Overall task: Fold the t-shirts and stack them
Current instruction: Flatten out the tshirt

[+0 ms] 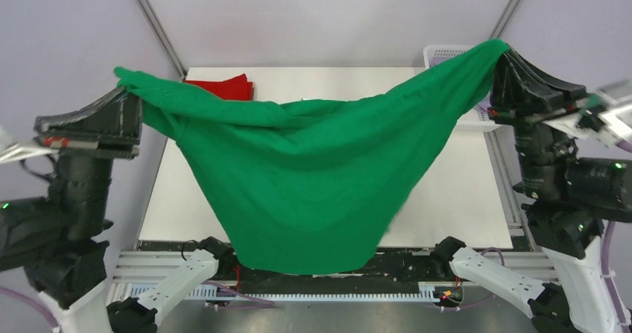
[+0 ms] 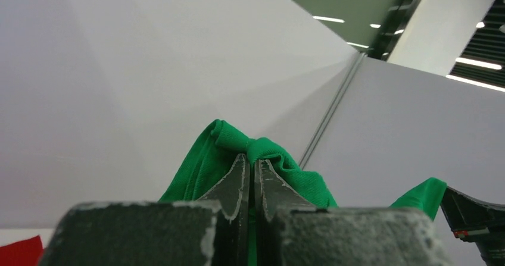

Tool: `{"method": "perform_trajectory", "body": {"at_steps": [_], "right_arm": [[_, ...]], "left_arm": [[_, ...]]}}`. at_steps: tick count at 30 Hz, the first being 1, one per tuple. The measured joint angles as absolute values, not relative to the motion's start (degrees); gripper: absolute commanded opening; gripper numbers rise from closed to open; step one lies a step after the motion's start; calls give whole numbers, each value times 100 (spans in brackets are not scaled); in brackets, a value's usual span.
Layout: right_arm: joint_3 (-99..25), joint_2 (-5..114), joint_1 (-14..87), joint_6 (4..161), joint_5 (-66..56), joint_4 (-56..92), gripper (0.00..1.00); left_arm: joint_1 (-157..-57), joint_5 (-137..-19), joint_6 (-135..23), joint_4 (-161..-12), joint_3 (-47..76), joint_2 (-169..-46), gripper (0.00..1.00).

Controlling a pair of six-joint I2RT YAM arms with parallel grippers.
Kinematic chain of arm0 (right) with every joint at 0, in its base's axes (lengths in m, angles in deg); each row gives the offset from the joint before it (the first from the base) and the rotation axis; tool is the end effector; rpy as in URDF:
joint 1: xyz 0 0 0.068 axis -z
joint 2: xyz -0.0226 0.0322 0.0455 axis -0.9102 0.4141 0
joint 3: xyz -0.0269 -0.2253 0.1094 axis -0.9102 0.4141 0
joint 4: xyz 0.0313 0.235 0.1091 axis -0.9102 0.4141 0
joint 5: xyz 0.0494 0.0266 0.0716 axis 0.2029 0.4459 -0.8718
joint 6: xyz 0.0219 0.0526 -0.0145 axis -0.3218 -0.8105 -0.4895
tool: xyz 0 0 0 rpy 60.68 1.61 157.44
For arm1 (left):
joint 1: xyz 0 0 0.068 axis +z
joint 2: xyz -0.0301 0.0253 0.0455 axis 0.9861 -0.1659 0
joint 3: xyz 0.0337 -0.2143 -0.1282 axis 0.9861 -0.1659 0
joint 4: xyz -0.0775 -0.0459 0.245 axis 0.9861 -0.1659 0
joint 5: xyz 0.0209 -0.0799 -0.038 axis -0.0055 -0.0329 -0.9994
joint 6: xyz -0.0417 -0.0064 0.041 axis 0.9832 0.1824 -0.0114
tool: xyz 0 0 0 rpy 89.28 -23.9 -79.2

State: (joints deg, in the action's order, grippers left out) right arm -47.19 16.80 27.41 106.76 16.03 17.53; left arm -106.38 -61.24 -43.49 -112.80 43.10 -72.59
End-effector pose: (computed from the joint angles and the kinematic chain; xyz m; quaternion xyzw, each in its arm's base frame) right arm 0.0617 0.0357 0.5671 -0.0912 0.4065 0.1175 0.9015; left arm 0.0031 0.0057 0.5812 -0.0614 0.4551 -0.3462 0.8181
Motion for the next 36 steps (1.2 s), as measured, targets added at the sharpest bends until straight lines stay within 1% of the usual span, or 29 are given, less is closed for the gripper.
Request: {"method": "perform_trajectory", "body": {"at_steps": [3,6,9,10,11,12,13,14,15,16,19,20,23,28,32,36], "right_arm": [[-4712,2040,2741,10912,2097,1681,0],[-4535,2661,2743,11338,3013,1312,0],[-4035,3538,2881,11754,3859,737,0],[-3864,3913,2981,11808,3992,634,0],[-3729,4246,3104,11806,4093,567,0],[-3567,4788,3285,11760,4121,519,3],[-3451,5186,3414,11692,4121,529,10],[-3322,5627,3576,11550,4099,532,21],[-3191,6058,3722,11371,4036,562,41],[-3080,6466,3862,11177,3962,626,59],[-2964,7330,4124,10680,3791,951,97],[-2964,7494,4177,10536,3748,1028,98],[-2964,7526,4207,10219,3669,1179,98],[-2734,6991,4175,9754,3332,1131,98],[-1924,6104,4175,9168,2563,1133,98],[-713,5282,4151,8490,1488,969,98]], "left_arm": [[-10638,-5787,-4349,-11260,4141,-7561,12],[-10638,-4985,-4338,-11204,3816,-8110,15],[-10573,-3984,-4268,-11249,3573,-9213,15],[-10516,-3787,-4207,-11284,3547,-9703,17],[-10435,-3637,-4115,-11343,3549,-10311,28],[-10354,-3556,-4064,-11372,3551,-10874,49],[-10271,-3551,-4005,-11416,3551,-11510,81],[-10197,-3588,-3957,-11479,3553,-12026,98],[-10120,-3669,-3892,-11628,3582,-12625,100],[-10035,-3770,-3844,-11848,3643,-13226,100],[-9849,-4006,-3787,-12546,3754,-14404,100],[-9812,-4067,-3789,-12705,3754,-14496,100],[-9742,-4329,-3789,-12939,3835,-14424,100],[-9766,-4957,-3787,-12675,3918,-13795,100],[-9784,-5724,-3787,-12253,3754,-13576,100],[-9797,-6469,-3765,-12021,3619,-13843,100]]}}
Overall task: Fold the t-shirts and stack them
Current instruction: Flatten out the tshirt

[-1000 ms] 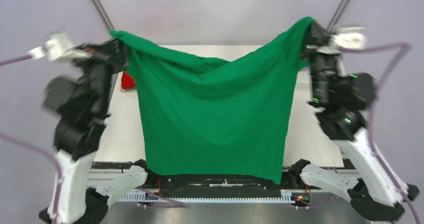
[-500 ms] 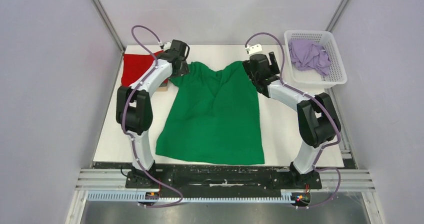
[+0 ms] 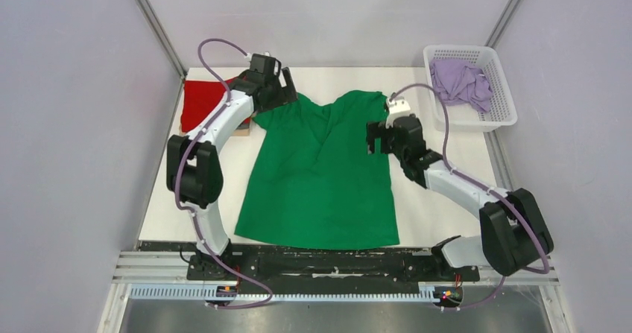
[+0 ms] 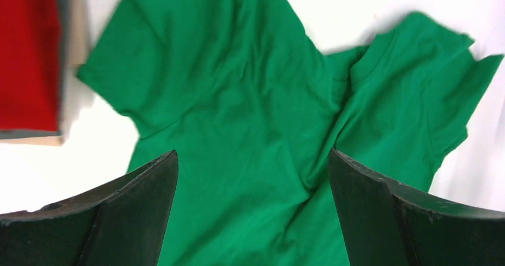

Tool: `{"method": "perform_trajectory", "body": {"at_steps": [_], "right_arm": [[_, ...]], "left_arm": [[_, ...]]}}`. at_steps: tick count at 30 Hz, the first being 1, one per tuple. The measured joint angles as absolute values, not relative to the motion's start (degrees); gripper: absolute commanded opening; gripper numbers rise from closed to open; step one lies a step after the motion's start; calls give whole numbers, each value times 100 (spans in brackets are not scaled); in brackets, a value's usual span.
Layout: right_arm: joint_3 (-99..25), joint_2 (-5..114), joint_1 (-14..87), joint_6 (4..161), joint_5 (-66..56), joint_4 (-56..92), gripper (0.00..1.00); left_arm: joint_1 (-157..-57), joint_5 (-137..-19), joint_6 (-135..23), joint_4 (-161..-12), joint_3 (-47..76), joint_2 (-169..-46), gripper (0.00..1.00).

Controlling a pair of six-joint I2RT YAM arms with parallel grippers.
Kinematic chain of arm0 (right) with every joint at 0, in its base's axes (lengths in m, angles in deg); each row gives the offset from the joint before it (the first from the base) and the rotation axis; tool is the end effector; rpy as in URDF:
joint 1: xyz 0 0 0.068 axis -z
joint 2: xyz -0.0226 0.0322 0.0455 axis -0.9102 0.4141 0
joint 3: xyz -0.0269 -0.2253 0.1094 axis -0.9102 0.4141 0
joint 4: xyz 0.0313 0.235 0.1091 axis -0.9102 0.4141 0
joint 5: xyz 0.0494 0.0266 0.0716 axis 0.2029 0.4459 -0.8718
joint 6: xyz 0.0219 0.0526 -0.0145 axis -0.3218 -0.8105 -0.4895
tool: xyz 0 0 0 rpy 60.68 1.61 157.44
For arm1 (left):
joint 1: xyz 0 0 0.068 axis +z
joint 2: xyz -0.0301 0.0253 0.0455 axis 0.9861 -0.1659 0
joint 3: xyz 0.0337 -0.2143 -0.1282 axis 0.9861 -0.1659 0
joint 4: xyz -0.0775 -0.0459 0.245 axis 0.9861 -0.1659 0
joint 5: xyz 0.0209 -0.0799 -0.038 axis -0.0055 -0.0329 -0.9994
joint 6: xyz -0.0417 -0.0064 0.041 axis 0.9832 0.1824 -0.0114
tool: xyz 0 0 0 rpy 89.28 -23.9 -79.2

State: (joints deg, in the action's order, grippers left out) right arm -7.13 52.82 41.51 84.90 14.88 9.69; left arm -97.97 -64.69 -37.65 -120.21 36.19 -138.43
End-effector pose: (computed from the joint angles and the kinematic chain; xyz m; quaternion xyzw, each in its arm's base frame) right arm 0.2931 0.1206 0.2150 -0.0856 0.8409 0.0413 0.5328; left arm 0.4053 -0.1238 0.2693 -0.1197 0.9131 -0.1183 0.3713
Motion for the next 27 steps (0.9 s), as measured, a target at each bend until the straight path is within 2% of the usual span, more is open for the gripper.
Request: {"method": "perform_trajectory", "body": {"at_steps": [7,15,22,27], "right_arm": [[835,4858,3510,7721,427,759,98],[1018,5446,3366,7238,513,508,98],[-53,6576,3665,7153,843,508,98],[-1738,7922,4017,7367,880,859,98]], "left_arm": [[-9904,-7114,-3573,-11606,2887,-14361,100],[-9967,-7652,-2985,-10616,1501,-14227,100],[-10234,-8159,-2314,-9075,-715,-12870,100],[-11283,-8557,-1887,-8791,-2018,-11781,100]]}}
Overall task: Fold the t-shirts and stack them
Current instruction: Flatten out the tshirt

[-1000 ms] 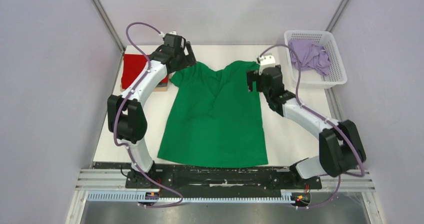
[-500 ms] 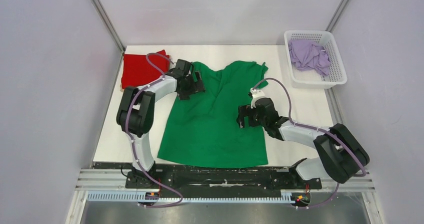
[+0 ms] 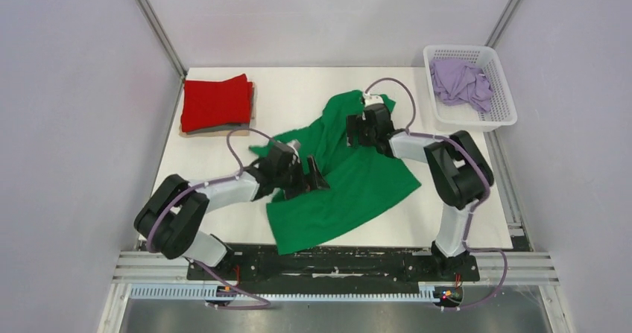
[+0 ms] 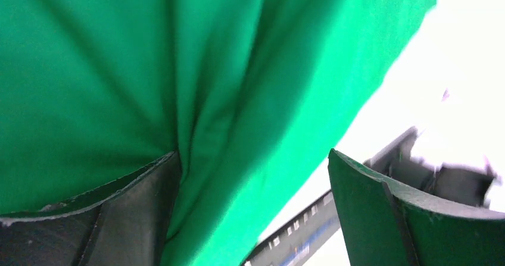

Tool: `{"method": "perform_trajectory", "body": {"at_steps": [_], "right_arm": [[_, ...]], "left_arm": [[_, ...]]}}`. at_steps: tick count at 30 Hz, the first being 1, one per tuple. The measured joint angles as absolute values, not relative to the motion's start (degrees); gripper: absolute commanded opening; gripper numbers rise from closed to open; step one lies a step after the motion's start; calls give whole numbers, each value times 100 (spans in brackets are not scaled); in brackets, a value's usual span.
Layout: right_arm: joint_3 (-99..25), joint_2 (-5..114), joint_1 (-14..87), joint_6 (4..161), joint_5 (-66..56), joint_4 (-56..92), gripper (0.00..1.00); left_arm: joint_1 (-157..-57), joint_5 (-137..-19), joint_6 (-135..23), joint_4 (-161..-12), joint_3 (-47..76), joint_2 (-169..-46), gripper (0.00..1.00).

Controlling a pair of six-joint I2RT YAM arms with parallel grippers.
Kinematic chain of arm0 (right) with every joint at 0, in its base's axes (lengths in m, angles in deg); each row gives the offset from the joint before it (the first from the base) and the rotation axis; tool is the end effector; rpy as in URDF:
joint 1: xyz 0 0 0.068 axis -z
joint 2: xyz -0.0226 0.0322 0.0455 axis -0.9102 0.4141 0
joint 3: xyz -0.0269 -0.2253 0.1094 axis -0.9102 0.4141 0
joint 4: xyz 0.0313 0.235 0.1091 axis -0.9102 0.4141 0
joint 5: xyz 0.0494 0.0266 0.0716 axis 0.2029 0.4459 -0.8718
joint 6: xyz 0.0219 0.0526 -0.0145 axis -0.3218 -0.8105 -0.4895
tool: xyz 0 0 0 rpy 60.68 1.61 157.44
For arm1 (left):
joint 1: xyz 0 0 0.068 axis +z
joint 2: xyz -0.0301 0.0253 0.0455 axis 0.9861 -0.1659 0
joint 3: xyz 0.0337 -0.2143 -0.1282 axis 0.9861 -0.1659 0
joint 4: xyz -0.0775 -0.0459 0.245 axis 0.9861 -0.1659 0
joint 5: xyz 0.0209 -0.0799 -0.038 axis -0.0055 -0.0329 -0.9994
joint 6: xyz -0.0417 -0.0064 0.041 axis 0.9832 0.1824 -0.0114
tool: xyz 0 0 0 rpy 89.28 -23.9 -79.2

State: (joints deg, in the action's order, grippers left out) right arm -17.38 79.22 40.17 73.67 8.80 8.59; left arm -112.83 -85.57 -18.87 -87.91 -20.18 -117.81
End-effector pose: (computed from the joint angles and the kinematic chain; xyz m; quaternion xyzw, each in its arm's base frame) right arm 0.3435 0.1576 0.1214 -0.0525 0.9077 0.0983 0.4046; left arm 0.2362 -0.1633 0.1268 -0.0853 0.9217 -0.3287 0.1875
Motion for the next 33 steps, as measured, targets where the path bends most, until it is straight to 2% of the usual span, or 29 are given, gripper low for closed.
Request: {"method": "perform_trajectory", "body": {"at_steps": [5,9,12,17,23,28,33], "right_arm": [[-3871,9376,4102,7769,333,1334,98],[-5700,10418,3882,8287,-104,2147,98],[-6155,10656,3560,8683,-241,2492,98],[-6100,10516,3267,9122,-261,2789,98],[-5595,9498,3628,9317,-158,2945,98],[-4444,7826,4105,9234,69,2656,98],[-2555,6250,4168,8908,231,2243,98]], "left_arm": [[-12629,-9269,-1658,-8257,-2202,-11952,100],[-13121,-10043,-1249,-6885,-1880,-12964,100],[-13401,-10526,-991,-6061,-1375,-13788,100],[-13571,-10701,-862,-6074,-978,-14118,100],[-13657,-9350,-1675,-8439,-374,-13272,100],[-13486,-8006,-2095,-9717,-318,-11880,100],[-12828,-7440,-2200,-10174,-390,-11388,100]]}}
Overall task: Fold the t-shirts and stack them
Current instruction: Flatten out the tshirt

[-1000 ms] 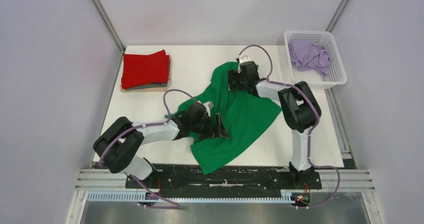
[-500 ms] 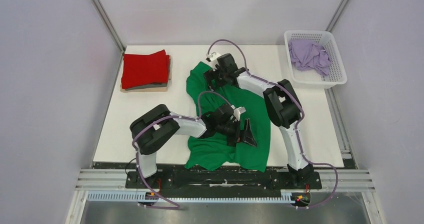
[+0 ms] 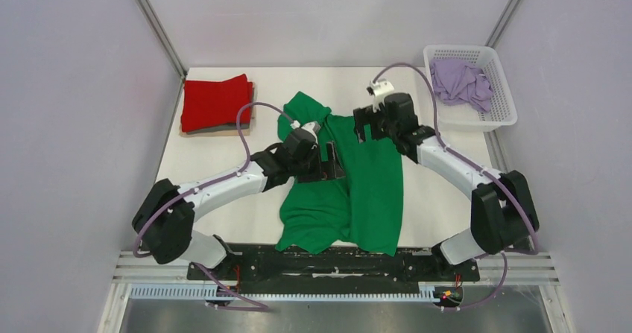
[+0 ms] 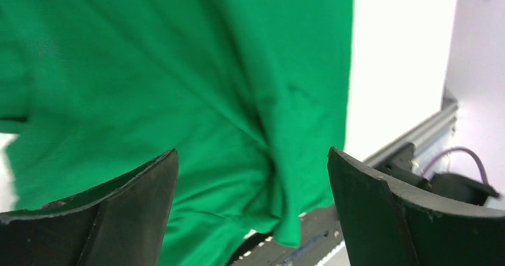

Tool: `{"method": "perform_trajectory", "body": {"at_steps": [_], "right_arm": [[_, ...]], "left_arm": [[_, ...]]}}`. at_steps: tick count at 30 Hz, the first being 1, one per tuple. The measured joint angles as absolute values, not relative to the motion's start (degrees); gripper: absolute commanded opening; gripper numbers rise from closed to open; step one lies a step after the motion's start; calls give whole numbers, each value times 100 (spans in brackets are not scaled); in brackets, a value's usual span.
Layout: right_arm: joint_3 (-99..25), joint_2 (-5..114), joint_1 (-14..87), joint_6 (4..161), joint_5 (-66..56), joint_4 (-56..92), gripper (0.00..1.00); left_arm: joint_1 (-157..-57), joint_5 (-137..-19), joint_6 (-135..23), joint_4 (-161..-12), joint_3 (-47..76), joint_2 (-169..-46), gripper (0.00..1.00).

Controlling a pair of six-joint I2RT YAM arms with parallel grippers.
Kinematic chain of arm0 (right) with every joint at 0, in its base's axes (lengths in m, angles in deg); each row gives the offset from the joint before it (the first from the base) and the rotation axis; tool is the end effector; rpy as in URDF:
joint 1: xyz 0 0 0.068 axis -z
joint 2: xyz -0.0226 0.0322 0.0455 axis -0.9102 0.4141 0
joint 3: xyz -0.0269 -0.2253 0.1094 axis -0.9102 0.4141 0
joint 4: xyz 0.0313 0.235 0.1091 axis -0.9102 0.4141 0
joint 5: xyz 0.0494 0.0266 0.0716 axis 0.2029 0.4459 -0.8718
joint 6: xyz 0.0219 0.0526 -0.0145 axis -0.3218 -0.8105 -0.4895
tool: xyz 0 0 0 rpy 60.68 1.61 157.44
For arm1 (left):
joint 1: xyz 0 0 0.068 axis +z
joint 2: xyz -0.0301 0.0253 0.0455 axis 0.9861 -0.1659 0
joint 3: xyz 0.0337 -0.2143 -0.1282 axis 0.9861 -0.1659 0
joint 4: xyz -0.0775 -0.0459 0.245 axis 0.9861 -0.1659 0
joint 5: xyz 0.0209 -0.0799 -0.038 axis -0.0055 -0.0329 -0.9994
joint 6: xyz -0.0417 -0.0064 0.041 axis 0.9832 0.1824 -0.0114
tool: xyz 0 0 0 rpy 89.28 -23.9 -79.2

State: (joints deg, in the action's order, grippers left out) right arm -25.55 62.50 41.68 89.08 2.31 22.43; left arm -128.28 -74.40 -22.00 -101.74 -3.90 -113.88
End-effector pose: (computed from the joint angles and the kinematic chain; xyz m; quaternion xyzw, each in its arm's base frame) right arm 0.3337 0.1477 0.2482 -0.1763 0.8481 0.1062 0.4883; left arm 0.2105 -0.2373 0.2136 0.0314 0.9104 -0.3241 0.2551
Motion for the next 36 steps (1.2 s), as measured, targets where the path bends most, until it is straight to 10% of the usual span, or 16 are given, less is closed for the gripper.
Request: {"method": "perform_trajectory", "body": {"at_steps": [16,36], "right_arm": [[-7,5839,4126,7736,165,2118,98],[-3596,8982,5313,8123,790,2101,98]], "left_arm": [[-11567,-8790,-2062,-9433,-184,-13346,100],[-10570,-8093,-2373,-10814,3783,-15877,100]]}}
